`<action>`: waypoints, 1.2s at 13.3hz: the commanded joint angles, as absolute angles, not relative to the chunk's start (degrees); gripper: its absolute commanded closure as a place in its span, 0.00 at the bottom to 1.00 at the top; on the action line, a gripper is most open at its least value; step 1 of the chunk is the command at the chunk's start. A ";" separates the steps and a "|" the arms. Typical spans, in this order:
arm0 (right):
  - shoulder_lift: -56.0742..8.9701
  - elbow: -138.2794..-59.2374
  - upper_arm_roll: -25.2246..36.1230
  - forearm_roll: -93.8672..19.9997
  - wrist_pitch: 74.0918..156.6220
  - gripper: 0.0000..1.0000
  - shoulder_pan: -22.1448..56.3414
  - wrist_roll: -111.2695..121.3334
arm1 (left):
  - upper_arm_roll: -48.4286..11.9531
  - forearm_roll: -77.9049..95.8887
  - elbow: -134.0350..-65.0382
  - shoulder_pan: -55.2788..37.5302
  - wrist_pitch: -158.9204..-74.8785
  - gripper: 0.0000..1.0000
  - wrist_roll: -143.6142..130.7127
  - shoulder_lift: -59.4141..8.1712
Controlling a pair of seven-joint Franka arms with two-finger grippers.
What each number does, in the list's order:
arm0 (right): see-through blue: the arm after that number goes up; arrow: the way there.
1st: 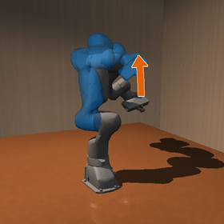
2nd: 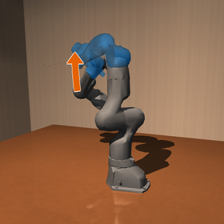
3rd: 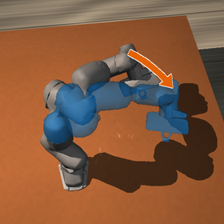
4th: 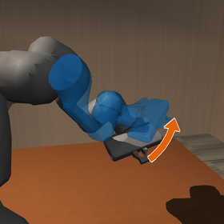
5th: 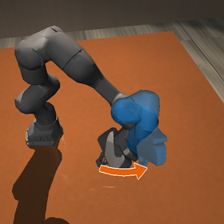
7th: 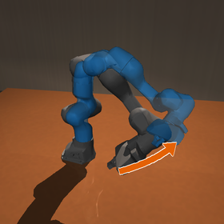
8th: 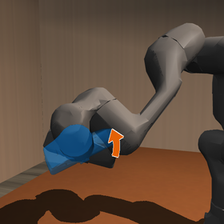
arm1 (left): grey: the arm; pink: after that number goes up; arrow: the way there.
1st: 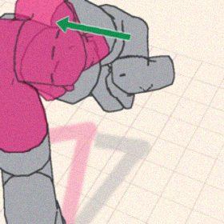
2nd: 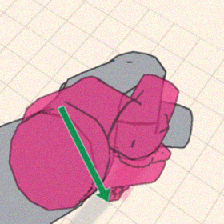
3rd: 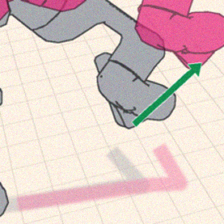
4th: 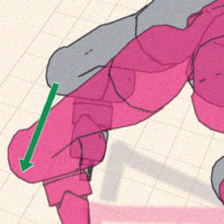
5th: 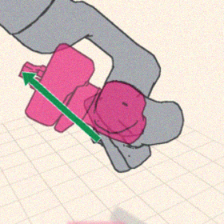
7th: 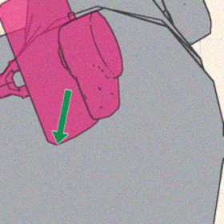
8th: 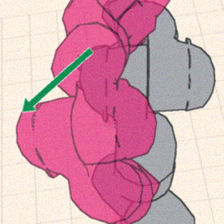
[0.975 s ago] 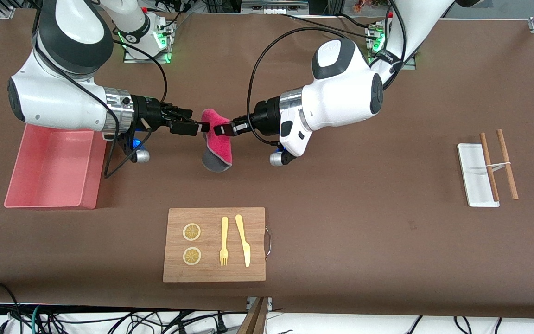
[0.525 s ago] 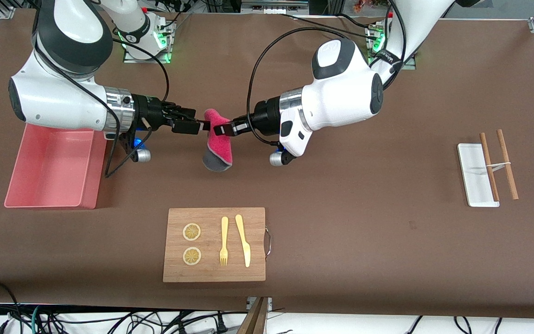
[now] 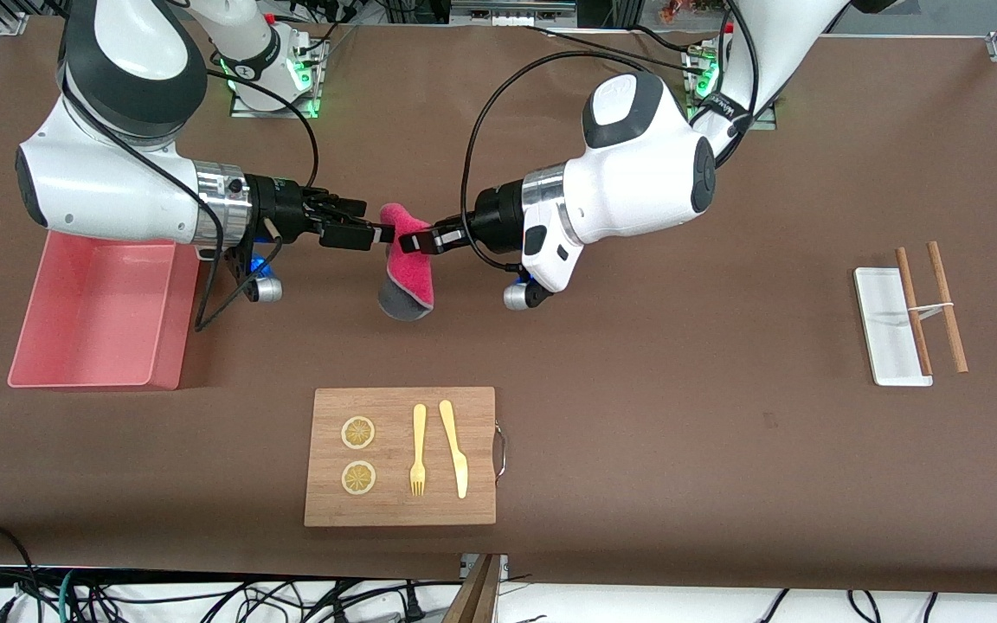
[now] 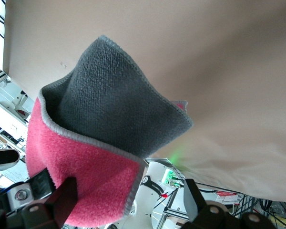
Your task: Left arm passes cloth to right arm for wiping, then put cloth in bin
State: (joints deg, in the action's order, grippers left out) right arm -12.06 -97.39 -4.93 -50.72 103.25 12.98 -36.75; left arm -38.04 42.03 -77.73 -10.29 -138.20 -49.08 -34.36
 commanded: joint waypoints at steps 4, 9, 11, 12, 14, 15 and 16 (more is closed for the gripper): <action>-15.02 -95.89 -2.81 -47.73 105.55 0.01 10.64 -30.33 | -37.53 42.63 -76.90 -11.07 -138.78 1.00 -49.31 -34.72; -20.20 -94.57 -2.99 -48.43 114.15 0.01 10.81 -29.80 | -37.53 42.63 -76.99 -11.07 -138.78 1.00 -49.31 -34.72; -22.31 -93.00 -3.25 -48.60 116.45 0.01 10.81 -30.32 | -37.44 42.63 -76.99 -11.07 -138.78 1.00 -49.31 -34.72; -23.28 -91.86 -3.34 -49.21 116.80 0.01 10.98 -30.76 | -37.53 42.63 -76.99 -11.07 -138.78 1.00 -49.31 -34.72; -24.69 -90.35 -4.39 -52.72 118.73 0.01 11.25 -31.11 | -37.53 42.63 -76.99 -11.07 -138.78 1.00 -49.31 -34.72; -24.87 -90.35 -5.96 -54.39 119.87 0.01 10.99 -31.46 | -37.53 42.63 -76.99 -11.07 -138.78 1.00 -49.31 -34.72; -24.87 -90.35 -7.02 -55.27 119.80 0.01 10.90 -32.33 | -37.53 42.63 -76.99 -10.99 -138.78 1.00 -49.31 -34.72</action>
